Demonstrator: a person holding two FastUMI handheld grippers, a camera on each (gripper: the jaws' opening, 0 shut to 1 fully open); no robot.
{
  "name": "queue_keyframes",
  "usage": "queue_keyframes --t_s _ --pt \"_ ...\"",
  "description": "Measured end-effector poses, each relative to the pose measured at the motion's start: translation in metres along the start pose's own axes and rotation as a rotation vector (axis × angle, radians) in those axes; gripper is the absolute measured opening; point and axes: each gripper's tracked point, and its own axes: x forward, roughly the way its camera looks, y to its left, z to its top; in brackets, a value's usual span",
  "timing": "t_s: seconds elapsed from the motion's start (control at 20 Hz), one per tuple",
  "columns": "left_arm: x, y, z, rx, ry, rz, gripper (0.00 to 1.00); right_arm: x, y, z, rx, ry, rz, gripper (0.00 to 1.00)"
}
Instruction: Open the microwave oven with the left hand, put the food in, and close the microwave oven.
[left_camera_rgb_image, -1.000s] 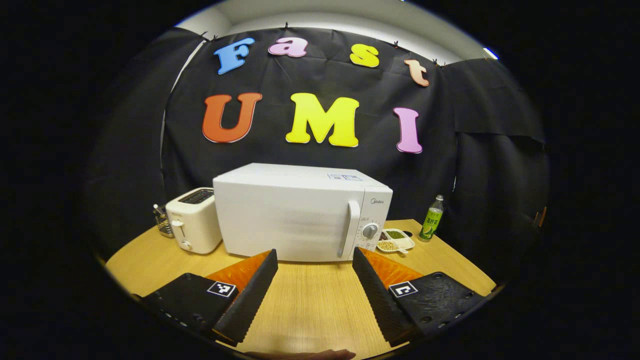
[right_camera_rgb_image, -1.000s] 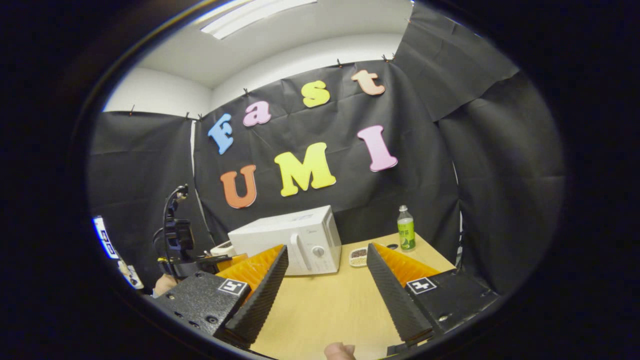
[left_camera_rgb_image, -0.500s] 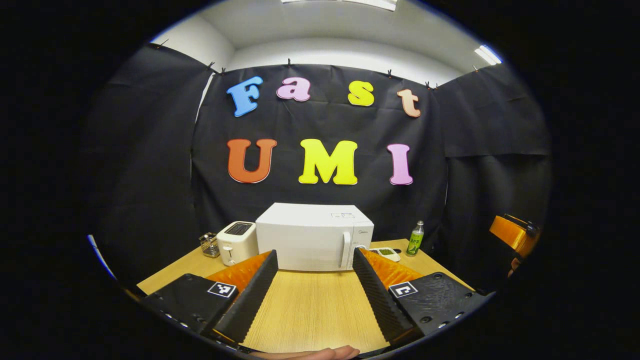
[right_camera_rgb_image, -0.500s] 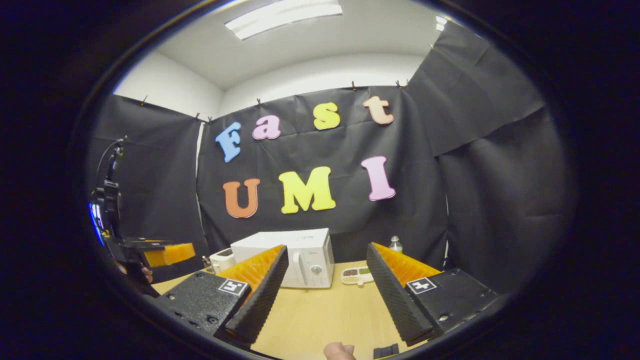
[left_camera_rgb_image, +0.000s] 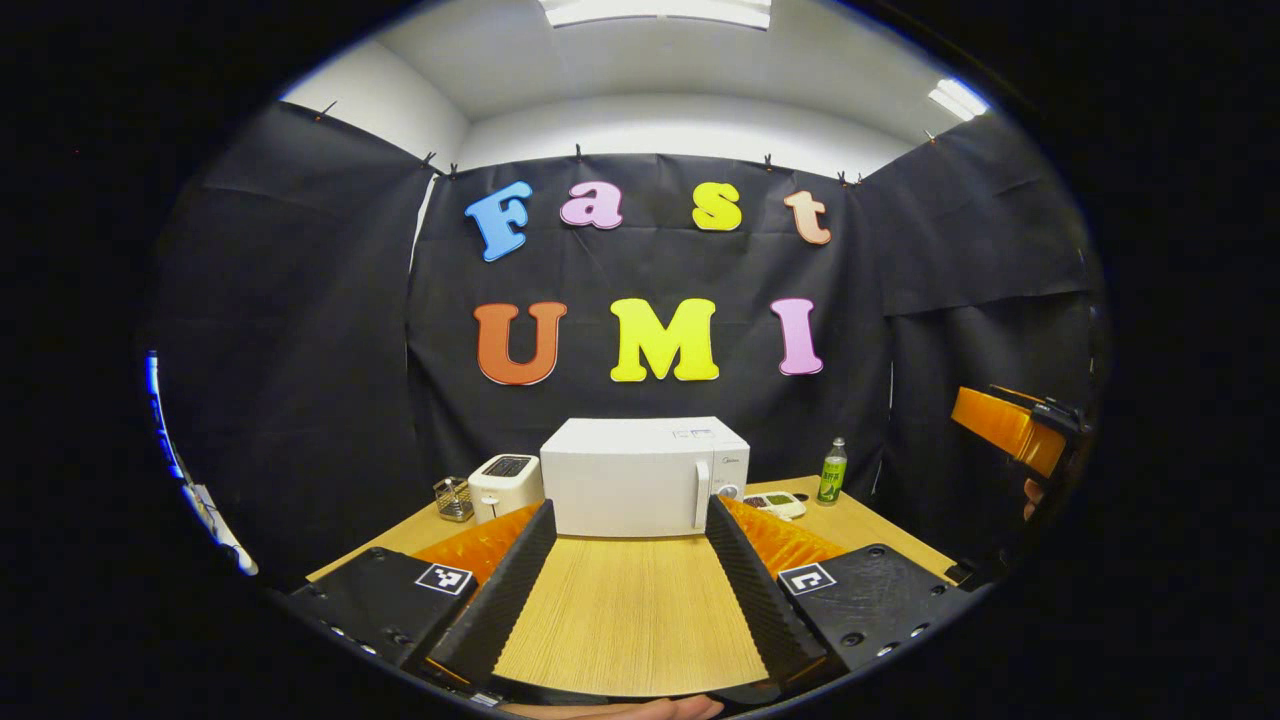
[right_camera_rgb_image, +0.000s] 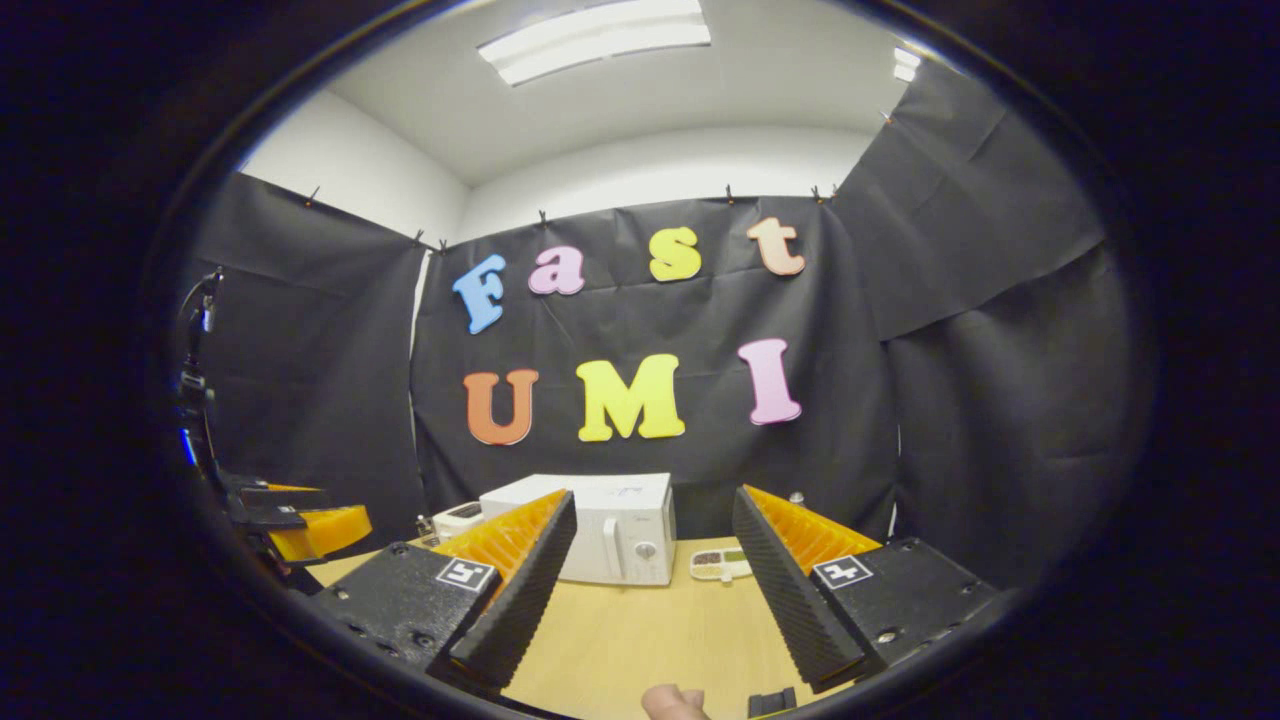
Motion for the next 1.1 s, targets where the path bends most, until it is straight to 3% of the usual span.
queue_keyframes --t_s 0.05,0.1,0.15,0.2,0.25,0.75,0.8,0.85,1.1 --pt "0.0 0.001 0.001 -0.002 -0.002 0.002 0.95 0.001 0.003 -0.001 0.008 0.009 0.013 1.0" --pt "-0.001 0.001 0.001 -0.002 -0.001 0.0 0.95 0.002 0.005 -0.002 0.011 0.018 0.019 0.91" --pt "0.0 0.001 0.0 0.0 0.0 -0.002 0.95 0.002 0.004 -0.003 0.013 0.02 0.021 0.91" --pt "0.0 0.0 -0.002 -0.001 0.002 -0.002 0.95 0.003 0.003 -0.002 0.016 0.019 0.019 1.0" --pt "0.001 0.0 -0.002 -0.003 0.004 -0.004 0.95 0.003 0.002 -0.002 0.016 0.019 0.015 0.91" --pt "-0.005 -0.006 0.003 0.027 -0.031 -0.005 0.95 0.001 -0.008 -0.007 0.033 0.022 -0.001 0.91" --pt "-0.004 -0.006 0.003 0.03 -0.032 -0.005 0.95 0.001 -0.008 -0.007 0.033 0.024 0.0 1.0" --pt "-0.004 -0.006 0.002 0.032 -0.031 -0.005 0.95 0.001 -0.007 -0.008 0.033 0.026 0.003 0.91" --pt "-0.002 -0.001 -0.004 0.025 -0.017 0.005 0.95 0.003 -0.004 -0.011 0.028 0.029 0.01 0.91"
